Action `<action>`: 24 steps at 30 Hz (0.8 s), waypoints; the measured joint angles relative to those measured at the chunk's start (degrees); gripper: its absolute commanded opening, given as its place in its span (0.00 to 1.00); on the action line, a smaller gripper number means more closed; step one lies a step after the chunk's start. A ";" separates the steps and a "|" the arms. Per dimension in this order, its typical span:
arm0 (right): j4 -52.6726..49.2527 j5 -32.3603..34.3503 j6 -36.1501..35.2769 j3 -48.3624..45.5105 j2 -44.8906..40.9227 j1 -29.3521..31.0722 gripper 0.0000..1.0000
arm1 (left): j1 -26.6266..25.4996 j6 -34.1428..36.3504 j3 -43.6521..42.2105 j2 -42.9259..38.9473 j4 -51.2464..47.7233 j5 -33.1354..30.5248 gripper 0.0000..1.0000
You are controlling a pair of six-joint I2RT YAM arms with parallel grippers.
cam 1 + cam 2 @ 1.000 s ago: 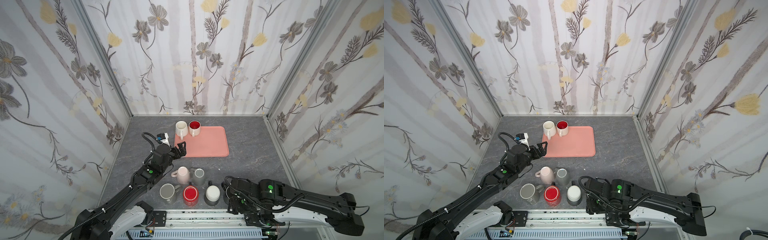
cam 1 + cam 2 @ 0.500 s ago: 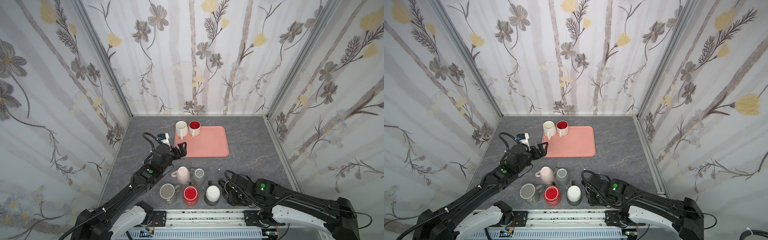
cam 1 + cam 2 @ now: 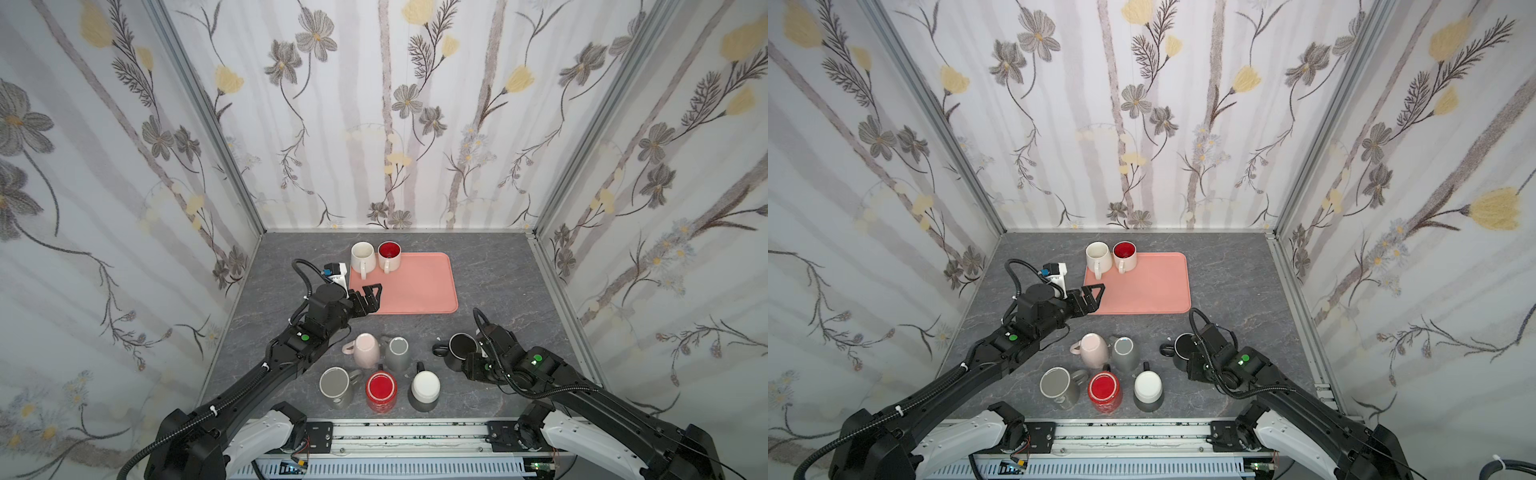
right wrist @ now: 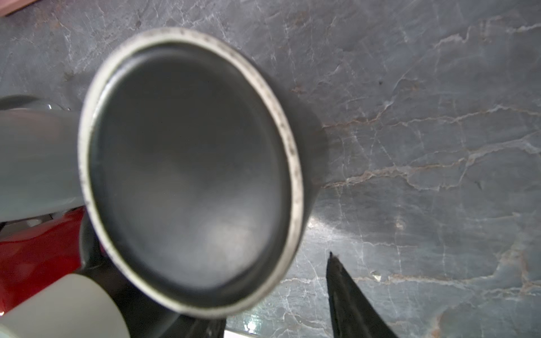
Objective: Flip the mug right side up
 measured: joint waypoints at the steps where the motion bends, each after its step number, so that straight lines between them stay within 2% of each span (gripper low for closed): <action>1: 0.76 -0.20 -0.94 -0.44 -0.17 -1.18 0.55 | -0.15 0.04 0.55 0.39 -0.35 0.66 1.00; 6: 5.07 -0.35 -2.93 -3.02 -1.44 -7.37 0.58 | -2.93 2.82 5.07 4.00 -3.58 2.12 1.00; 9: 7.50 -1.16 -3.76 -3.50 -2.67 -10.75 0.64 | -6.36 5.22 9.07 7.43 -7.32 2.21 0.97; 11: 9.14 -1.33 -3.78 -3.61 -4.17 -12.24 0.70 | -8.83 7.23 11.30 9.20 -10.03 2.08 0.97; 15: 11.78 -1.60 -3.76 -3.80 -7.04 -13.53 0.74 | -13.33 10.60 14.21 11.91 -14.47 0.96 0.94; 20: 14.95 -0.76 -3.52 -3.74 -11.89 -14.43 0.77 | -20.20 14.82 18.58 19.76 -18.43 -0.68 0.81; 24: 17.25 0.59 -3.48 -3.52 -14.14 -14.97 0.78 | -23.34 17.55 23.43 27.50 -21.84 -2.71 0.76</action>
